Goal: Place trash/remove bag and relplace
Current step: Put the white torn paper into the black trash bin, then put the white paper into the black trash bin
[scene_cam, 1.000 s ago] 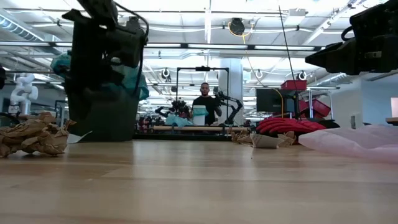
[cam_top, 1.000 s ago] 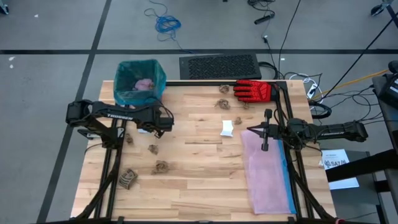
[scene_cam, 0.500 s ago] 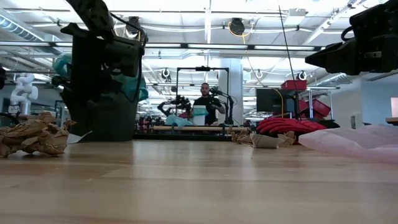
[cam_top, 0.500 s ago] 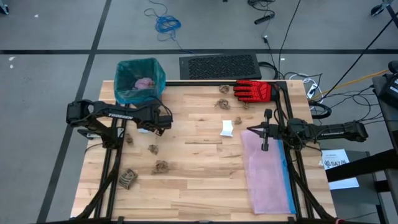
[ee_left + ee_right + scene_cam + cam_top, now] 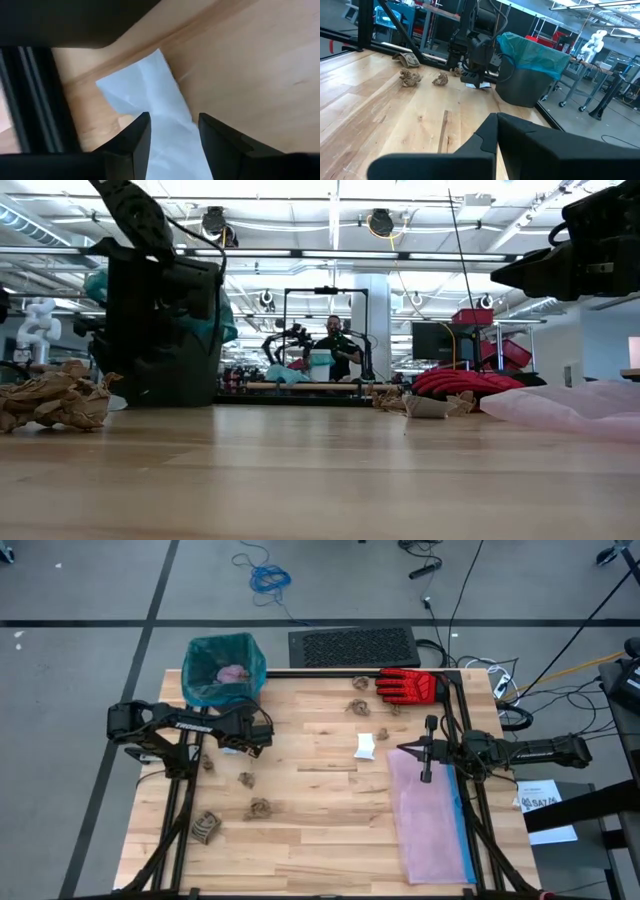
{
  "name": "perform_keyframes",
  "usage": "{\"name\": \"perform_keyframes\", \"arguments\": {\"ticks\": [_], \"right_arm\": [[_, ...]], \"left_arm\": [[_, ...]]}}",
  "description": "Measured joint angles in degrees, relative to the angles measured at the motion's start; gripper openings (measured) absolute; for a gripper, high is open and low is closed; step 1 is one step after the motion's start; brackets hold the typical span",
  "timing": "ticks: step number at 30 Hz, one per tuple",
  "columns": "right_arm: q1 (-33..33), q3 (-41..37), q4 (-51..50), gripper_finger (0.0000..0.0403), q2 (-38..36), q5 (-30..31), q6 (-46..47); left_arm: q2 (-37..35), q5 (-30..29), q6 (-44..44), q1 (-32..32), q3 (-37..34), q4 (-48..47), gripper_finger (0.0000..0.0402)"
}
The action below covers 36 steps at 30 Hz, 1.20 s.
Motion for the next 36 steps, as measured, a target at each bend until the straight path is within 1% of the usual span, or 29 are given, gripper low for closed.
{"name": "perform_keyframes", "arguments": {"ticks": [5,9,12,14,16,20,22,26,31,36], "right_arm": [[0.0,0.0,0.0,0.0,0.0,-0.1,0.0],[0.0,0.0,0.0,0.0,0.0,-0.1,0.0],[0.0,0.0,0.0,0.0,0.0,-0.1,0.0],[0.0,0.0,0.0,0.0,0.0,-0.1,0.0],[0.0,0.0,0.0,0.0,0.0,-0.1,0.0],[0.0,0.0,0.0,0.0,0.0,-0.1,0.0],[0.0,0.0,0.0,0.0,0.0,-0.1,0.0],[0.0,0.0,0.0,0.0,0.0,-0.1,0.0],[0.0,0.0,0.0,0.0,0.0,0.0,0.0],[0.0,0.0,0.0,0.0,0.0,0.0,0.0]], "left_arm": [[0.0,-0.2,1.3,0.0,-2.3,5.2,0.0162],[0.0,-0.5,1.3,-0.1,-2.4,5.4,0.0162],[0.0,-1.1,1.4,-0.1,-2.4,5.2,0.0149],[0.0,-2.3,1.8,0.0,-2.5,4.7,0.0129],[0.0,-3.4,1.9,0.0,-2.6,4.4,0.0101],[0.0,-4.5,3.7,0.0,-2.6,4.5,0.0025],[0.0,-4.5,4.7,0.0,-2.6,4.6,0.0008],[0.0,-4.0,5.6,-0.2,-2.6,3.9,0.0002],[0.0,-0.7,6.1,-2.0,-2.5,3.0,0.0001],[0.0,3.2,4.4,-5.4,-2.1,1.6,0.0001]]}}
